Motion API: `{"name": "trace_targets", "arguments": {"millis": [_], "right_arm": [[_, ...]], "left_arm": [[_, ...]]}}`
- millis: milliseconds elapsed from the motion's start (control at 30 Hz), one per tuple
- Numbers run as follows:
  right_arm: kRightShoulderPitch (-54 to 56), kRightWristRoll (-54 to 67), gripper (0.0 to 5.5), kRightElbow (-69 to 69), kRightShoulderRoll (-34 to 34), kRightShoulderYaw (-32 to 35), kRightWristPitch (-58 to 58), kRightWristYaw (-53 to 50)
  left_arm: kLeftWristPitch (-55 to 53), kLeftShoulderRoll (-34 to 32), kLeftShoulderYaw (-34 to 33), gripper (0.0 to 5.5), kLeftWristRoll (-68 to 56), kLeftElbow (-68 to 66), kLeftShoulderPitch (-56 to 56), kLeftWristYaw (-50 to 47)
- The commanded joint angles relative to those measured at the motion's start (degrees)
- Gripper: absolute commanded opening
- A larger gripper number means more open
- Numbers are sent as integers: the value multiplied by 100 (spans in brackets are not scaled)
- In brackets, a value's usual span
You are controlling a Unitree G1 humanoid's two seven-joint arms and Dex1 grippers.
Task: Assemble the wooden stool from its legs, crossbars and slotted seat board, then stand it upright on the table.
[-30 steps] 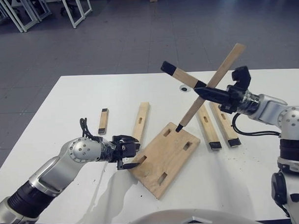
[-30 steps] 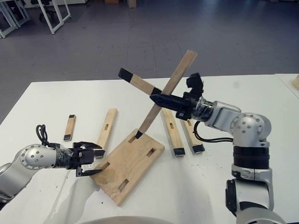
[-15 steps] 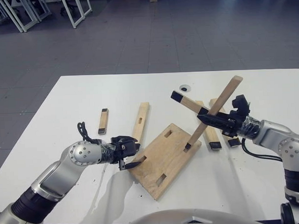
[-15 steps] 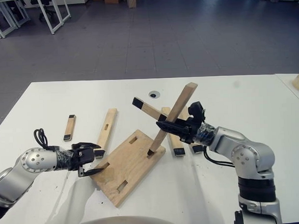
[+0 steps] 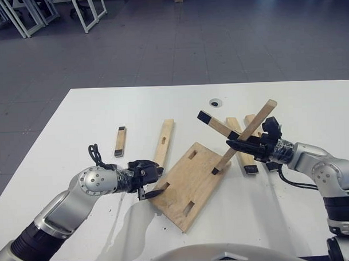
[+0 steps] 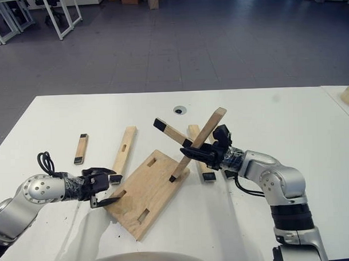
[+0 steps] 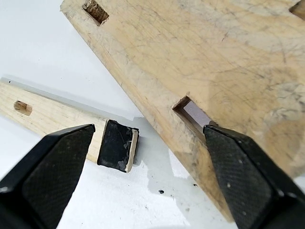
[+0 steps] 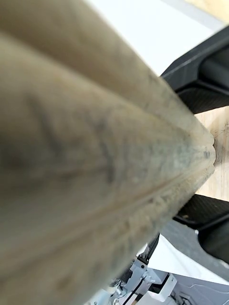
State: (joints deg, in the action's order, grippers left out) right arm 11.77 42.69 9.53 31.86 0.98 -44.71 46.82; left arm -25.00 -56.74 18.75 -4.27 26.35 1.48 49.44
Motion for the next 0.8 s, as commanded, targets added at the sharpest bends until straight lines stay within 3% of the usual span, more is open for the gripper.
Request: {"name": "trace_targets", "arguments": {"millis": [33,200,500,633,800], "right_arm": [[-224,-468,205,1024,-226,-381,139,-647],[-649,-1081,205,1569,-240,-1048,438,-843],[-1483,-2108,205,143,34,-1670,1675,-473],[-821,-1810,205,-717,-178,-1708,1036,-381],[421,-1745,205,-1408,-434,-1537,1128,-342]], "left_arm": [[-659,-41,294,423,180,-124,365,98],[-888,69,323,423,153,79,367,35],[-1190,274,258,423,101,244,391,-121],[-1278,366,272,423,102,270,348,-149],[-1368,495,372,423,139,326,285,-177]]}}
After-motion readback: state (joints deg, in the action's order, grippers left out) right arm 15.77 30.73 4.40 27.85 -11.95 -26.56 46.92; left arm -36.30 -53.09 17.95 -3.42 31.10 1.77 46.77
